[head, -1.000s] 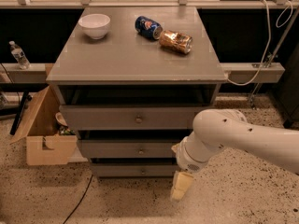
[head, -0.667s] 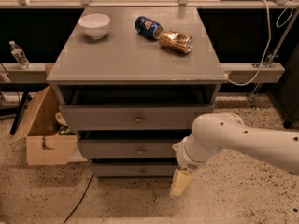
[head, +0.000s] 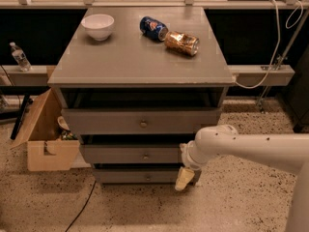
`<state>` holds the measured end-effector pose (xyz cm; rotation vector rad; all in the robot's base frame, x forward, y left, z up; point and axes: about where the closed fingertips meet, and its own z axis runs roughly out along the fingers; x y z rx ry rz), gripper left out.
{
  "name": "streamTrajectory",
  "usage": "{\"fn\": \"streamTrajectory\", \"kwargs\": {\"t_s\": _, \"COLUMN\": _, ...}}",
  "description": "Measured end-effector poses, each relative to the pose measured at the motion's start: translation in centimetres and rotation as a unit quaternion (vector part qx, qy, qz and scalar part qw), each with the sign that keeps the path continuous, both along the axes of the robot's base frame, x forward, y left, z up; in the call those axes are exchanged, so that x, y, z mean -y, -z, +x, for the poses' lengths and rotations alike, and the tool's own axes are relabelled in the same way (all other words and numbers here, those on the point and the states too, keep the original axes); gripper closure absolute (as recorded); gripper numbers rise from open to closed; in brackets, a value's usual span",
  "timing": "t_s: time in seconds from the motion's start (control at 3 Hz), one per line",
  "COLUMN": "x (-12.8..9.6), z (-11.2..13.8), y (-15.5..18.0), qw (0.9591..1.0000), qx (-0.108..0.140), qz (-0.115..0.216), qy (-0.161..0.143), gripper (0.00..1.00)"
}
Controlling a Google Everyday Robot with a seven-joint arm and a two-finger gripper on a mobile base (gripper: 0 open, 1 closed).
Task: Open middle drawer
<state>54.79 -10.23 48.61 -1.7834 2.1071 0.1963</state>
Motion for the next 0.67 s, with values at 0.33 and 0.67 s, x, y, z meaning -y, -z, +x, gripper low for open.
{"fn": "streamTrajectory", "kwargs": {"t_s": 0.33, "x": 0.0, "z": 0.0, "y": 0.2, "qw": 1.0000, "qx": -0.001, "qz": 0.001, "qy": 0.000, "gripper": 0.00}}
{"fn": "streamTrajectory", "kwargs": {"t_s": 0.67, "x": -0.1, "z": 1.0, "y": 1.2, "qw": 0.9999, "qx": 0.003, "qz": -0.010, "qy": 0.000, "gripper": 0.00}}
